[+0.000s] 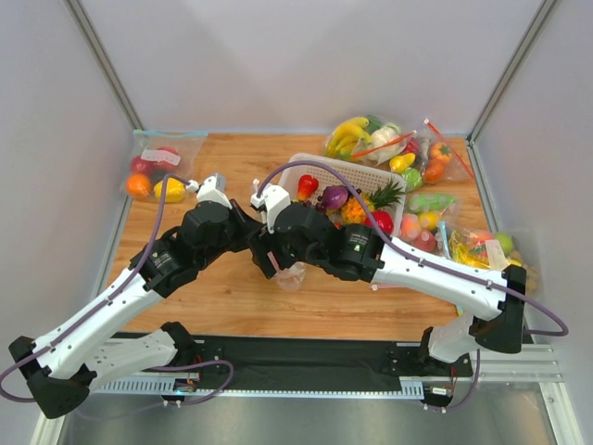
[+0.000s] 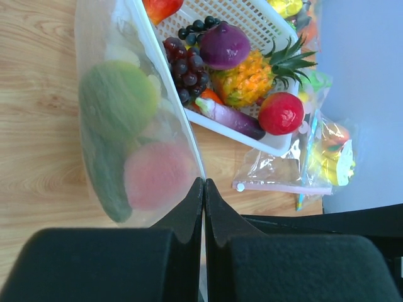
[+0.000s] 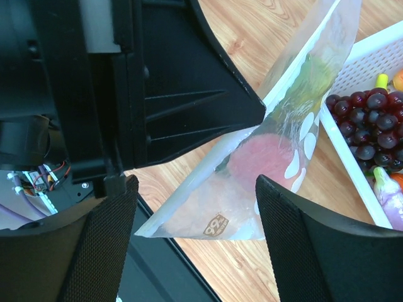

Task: Open the zip-top bag and remove the fake food

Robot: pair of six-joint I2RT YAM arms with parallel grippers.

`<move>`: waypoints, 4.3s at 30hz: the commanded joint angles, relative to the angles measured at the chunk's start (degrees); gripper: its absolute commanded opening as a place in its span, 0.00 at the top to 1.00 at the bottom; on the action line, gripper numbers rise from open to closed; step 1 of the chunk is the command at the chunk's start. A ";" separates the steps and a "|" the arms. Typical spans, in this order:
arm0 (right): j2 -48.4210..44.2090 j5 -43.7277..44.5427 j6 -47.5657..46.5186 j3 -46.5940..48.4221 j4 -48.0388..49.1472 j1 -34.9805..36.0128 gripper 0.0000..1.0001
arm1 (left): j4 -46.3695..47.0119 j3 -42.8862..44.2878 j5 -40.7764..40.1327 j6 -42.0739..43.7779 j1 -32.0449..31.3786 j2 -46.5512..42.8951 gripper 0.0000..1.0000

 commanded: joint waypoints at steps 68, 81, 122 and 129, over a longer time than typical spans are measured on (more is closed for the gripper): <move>-30.19 -71.65 5.16 -22.54 21.32 -37.44 1.00 | 75.59 -36.33 47.97 19.54 18.42 -5.10 0.05; -30.28 -71.93 4.73 -23.68 20.54 -38.49 1.00 | 90.72 -36.42 59.32 8.29 18.60 2.91 0.85; -11.05 -61.73 11.84 -22.10 31.87 -34.02 0.34 | 23.13 -15.50 62.32 47.39 12.98 -5.62 1.00; -5.76 -63.31 12.46 -20.34 32.22 -30.94 0.39 | 20.94 -15.06 59.24 48.89 11.22 -4.48 1.00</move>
